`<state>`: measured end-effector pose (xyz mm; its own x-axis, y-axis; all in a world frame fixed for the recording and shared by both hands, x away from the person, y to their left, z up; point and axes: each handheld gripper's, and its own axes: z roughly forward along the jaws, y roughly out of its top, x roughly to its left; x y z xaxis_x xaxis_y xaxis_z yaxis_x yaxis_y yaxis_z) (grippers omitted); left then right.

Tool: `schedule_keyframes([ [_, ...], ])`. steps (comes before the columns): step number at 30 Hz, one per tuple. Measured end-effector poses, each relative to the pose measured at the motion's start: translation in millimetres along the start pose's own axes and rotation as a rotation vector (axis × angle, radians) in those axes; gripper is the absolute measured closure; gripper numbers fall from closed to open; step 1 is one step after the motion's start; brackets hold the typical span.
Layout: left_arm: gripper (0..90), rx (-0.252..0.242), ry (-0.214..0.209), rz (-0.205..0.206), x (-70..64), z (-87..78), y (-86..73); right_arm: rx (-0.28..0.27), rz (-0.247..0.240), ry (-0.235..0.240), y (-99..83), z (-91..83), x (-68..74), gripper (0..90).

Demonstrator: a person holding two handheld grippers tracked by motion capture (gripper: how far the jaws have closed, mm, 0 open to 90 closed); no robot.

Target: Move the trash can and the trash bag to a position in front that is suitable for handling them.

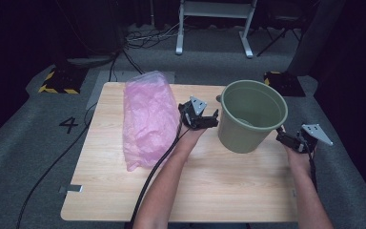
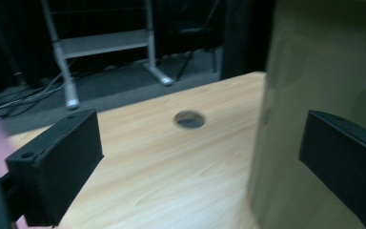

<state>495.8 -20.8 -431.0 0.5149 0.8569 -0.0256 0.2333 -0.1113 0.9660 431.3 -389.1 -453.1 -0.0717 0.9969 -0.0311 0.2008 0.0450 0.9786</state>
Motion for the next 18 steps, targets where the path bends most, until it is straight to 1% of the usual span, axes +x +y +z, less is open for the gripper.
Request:
schedule_keyframes([
  [1,0.4,0.000,0.000,0.000,0.0,0.0,0.0,0.005,0.007,0.003,0.8,0.7,-0.4,0.0],
  [2,0.4,-0.015,0.002,0.011,-0.7,1.8,1.4,0.005,0.007,0.003,0.8,0.7,-0.4,0.0],
  [3,0.5,-0.019,0.010,0.018,-1.5,4.0,2.7,0.012,0.016,0.011,2.1,1.8,-0.7,0.0],
  [4,0.7,-0.006,0.019,0.031,-1.7,9.7,4.7,0.006,-0.003,0.016,3.9,3.4,-0.3,0.0],
  [5,0.7,-0.006,0.019,0.031,-1.7,9.7,4.7,0.006,-0.003,0.016,3.9,3.4,-0.3,0.0],
  [6,0.9,-0.006,0.031,0.030,-0.3,15.3,5.4,0.015,-0.004,0.028,6.1,7.2,-1.2,0.0],
  [7,1.1,-0.002,0.030,0.020,0.9,17.9,5.9,0.013,0.001,0.033,7.1,9.3,-1.9,0.0],
  [8,1.0,-0.002,0.030,0.020,0.9,17.9,5.9,0.013,0.001,0.033,7.1,9.3,-1.9,0.0],
  [9,1.0,0.002,0.018,0.003,2.6,21.1,6.4,0.002,0.004,0.036,7.5,11.0,-2.4,0.0],
  [10,0.8,0.005,-0.001,-0.016,5.1,24.5,6.7,0.017,0.003,0.041,8.5,15.5,-3.4,0.0],
  [11,0.6,0.003,-0.013,-0.034,6.9,26.8,6.8,0.017,0.000,0.047,8.1,17.7,-4.3,0.0],
  [12,0.0,0.003,-0.013,-0.034,6.9,26.8,6.8,0.026,-0.005,0.055,7.7,19.8,-5.6,0.0],
  [13,0.0,-0.002,-0.035,-0.047,9.7,28.6,7.0,0.026,-0.005,0.055,7.7,19.8,-5.6,0.0],
  [14,0.0,0.000,-0.076,-0.076,14.3,32.1,8.4,0.058,-0.034,0.063,7.0,24.1,-6.6,0.0],
  [15,0.0,0.003,-0.094,-0.082,16.8,33.6,9.1,0.063,-0.035,0.068,6.7,25.7,-7.1,0.0],
  [16,0.0,0.003,-0.094,-0.082,16.8,33.6,9.1,0.063,-0.035,0.068,6.7,25.7,-7.1,0.0],
  [17,0.0,0.012,-0.115,-0.099,18.9,35.4,9.9,0.064,-0.029,0.075,6.4,26.9,-8.0,0.0],
  [18,0.1,0.028,-0.148,-0.100,22.6,37.8,11.0,0.060,-0.021,0.091,5.7,28.7,-9.5,0.1],
])
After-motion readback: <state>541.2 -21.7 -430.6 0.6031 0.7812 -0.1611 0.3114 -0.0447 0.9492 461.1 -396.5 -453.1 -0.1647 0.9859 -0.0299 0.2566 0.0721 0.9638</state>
